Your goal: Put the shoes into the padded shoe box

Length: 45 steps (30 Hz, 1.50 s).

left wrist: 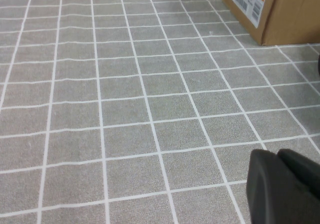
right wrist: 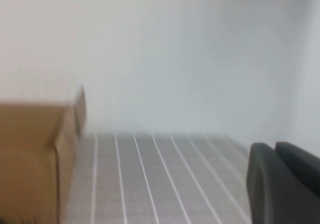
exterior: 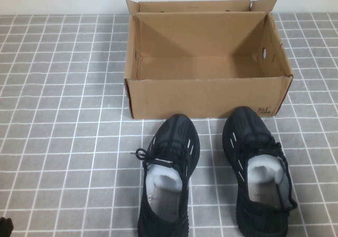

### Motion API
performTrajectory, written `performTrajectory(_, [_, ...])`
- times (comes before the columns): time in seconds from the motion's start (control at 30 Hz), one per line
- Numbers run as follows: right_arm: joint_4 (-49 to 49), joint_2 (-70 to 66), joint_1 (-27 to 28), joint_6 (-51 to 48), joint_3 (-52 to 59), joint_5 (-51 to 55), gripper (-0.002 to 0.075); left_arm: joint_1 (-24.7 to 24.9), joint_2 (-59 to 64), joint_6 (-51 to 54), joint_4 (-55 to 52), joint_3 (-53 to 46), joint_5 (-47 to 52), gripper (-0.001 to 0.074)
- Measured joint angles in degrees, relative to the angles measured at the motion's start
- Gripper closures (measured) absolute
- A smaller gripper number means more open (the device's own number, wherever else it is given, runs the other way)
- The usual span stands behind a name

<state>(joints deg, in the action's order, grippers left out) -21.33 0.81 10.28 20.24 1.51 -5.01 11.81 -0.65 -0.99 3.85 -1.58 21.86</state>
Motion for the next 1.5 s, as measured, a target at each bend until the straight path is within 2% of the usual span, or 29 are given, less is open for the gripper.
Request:
performTrajectory(0.33, [-0.76, 0.00, 0.00, 0.00, 0.00, -30.29, 0.0734, 0.00, 0.00, 0.00, 0.00, 0.00, 0.00, 0.0739])
performTrajectory(0.47, [-0.99, 0.00, 0.00, 0.00, 0.00, -35.47, 0.0734, 0.00, 0.00, 0.00, 0.00, 0.00, 0.00, 0.0739])
performTrajectory(0.83, [0.98, 0.00, 0.00, 2.31, 0.00, -37.29, 0.0734, 0.00, 0.00, 0.00, 0.00, 0.00, 0.00, 0.0739])
performTrajectory(1.0, [7.03, 0.00, 0.00, 7.16, 0.00, -42.23, 0.0734, 0.00, 0.00, 0.00, 0.00, 0.00, 0.00, 0.0739])
performTrajectory(1.13, [11.20, 0.00, 0.00, 9.91, -0.47, -42.18, 0.0734, 0.00, 0.00, 0.00, 0.00, 0.00, 0.00, 0.0739])
performTrajectory(1.27, [12.26, 0.00, 0.00, 10.46, -5.58, -37.55, 0.0734, 0.00, 0.00, 0.00, 0.00, 0.00, 0.00, 0.0739])
performTrajectory(1.5, [12.62, -0.18, 0.00, 12.31, -17.89, -20.93, 0.0734, 0.00, 0.00, 0.00, 0.00, 0.00, 0.00, 0.0739])
